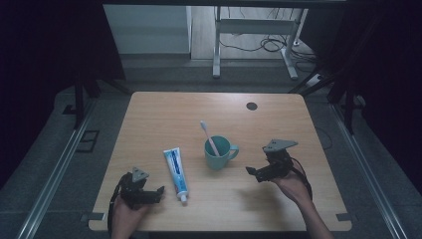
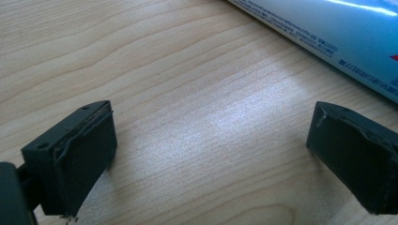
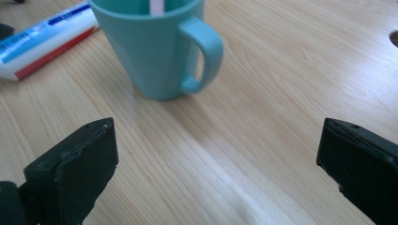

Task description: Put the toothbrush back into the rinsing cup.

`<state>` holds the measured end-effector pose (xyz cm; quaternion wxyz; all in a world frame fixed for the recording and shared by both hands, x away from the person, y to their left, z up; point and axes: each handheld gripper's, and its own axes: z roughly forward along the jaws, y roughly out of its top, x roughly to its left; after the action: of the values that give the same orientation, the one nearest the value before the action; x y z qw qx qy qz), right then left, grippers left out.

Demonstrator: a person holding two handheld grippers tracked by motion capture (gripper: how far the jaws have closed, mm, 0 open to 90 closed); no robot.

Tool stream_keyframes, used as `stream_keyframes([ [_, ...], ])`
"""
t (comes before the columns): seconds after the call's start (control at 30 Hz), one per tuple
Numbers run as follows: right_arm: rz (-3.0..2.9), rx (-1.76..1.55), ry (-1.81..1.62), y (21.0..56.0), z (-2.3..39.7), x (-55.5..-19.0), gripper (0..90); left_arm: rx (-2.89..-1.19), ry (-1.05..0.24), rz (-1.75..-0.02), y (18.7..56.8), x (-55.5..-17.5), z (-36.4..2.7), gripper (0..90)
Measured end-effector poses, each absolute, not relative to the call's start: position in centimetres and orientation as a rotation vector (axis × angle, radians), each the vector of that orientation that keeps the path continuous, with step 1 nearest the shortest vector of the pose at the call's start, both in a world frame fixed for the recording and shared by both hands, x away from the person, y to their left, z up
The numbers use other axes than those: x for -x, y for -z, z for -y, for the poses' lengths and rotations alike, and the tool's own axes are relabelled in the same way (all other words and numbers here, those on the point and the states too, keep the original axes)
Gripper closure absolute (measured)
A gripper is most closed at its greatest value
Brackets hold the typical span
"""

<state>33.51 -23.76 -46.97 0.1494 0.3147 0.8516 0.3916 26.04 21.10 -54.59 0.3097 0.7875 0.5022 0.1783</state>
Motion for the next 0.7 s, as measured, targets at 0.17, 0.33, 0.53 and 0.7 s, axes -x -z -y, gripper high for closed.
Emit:
stream_keyframes([
  [0.17, -2.431, -0.937, -1.118, 47.7, 24.9, -33.1, 0.0, -2.080, -0.471, -1.327, 54.6, -26.0, -21.1, 2.0],
  [0.33, -2.418, -0.973, -1.101, 48.7, 26.0, -32.7, 0.0, -2.079, -0.471, -1.327, 54.6, -26.0, -21.1, 2.0],
  [0.53, -2.409, -1.009, -1.086, 49.9, 27.1, -32.2, 0.0, -2.079, -0.471, -1.327, 54.6, -26.0, -21.1, 2.0],
  [0.7, -2.412, -1.032, -1.084, 50.9, 27.8, -31.8, 0.0, -2.079, -0.471, -1.327, 54.6, -26.0, -21.1, 2.0],
])
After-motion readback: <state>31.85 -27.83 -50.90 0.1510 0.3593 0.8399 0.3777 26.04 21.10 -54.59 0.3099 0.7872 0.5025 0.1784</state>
